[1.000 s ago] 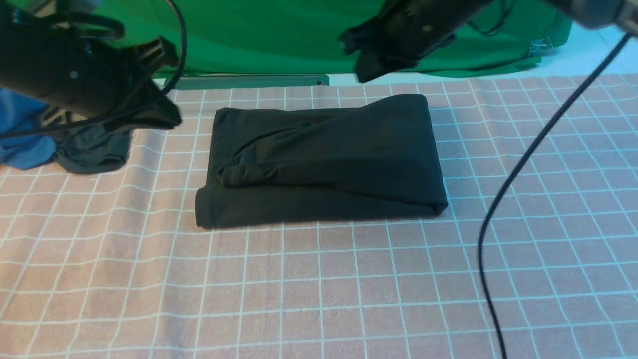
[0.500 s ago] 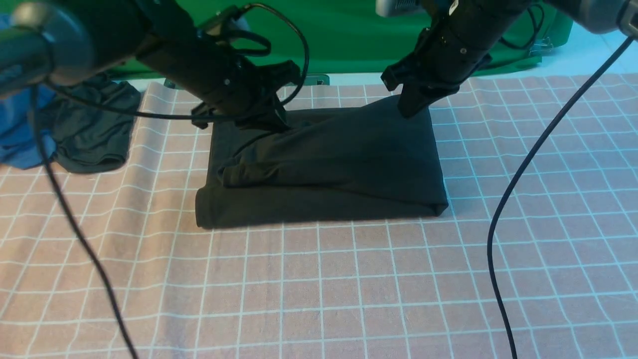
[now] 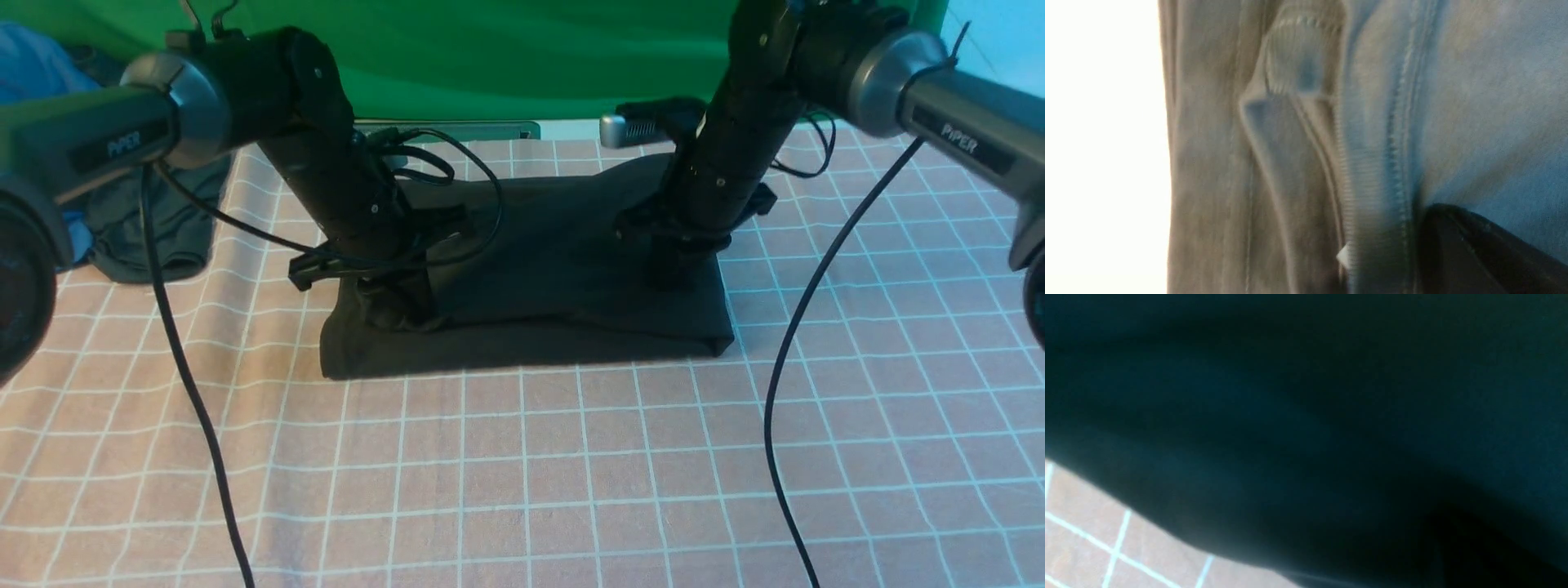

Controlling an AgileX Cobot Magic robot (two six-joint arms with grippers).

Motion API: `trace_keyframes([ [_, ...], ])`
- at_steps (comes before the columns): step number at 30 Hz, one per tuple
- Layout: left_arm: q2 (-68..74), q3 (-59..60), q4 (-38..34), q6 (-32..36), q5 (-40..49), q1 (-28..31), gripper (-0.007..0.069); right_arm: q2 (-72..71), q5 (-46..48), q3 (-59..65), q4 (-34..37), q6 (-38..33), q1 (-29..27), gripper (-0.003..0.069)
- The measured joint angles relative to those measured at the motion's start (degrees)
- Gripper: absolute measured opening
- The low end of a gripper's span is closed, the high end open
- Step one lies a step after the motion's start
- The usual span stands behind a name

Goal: Fold a long-sleeved shirt over a pink coffee tablecloth.

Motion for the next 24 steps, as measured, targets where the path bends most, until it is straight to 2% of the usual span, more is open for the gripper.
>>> trace_keyframes([
  [8, -1.74, -2.49, 2.38, -1.80, -0.50, 1.16, 0.0013, -0.47, 0.06, 0.00, -0.15, 0.30, 0.00, 0.0038],
  [15, -3.32, -14.37, 2.43, -4.14, -1.76, 4.64, 0.0013, -5.43, 0.06, 0.00, -0.38, -0.10, 0.00, 0.0038],
  [18, -0.95, -18.93, 1.00, -2.50, -1.64, 4.50, 0.0013, -6.14, 0.06, 0.00, -0.38, -0.75, 0.00, 0.0038],
  [24, 5.07, -20.00, -0.32, 4.49, -1.62, 1.97, 0.0013, -6.08, 0.11, 0.00, -0.38, -0.95, 0.00, 0.0038],
])
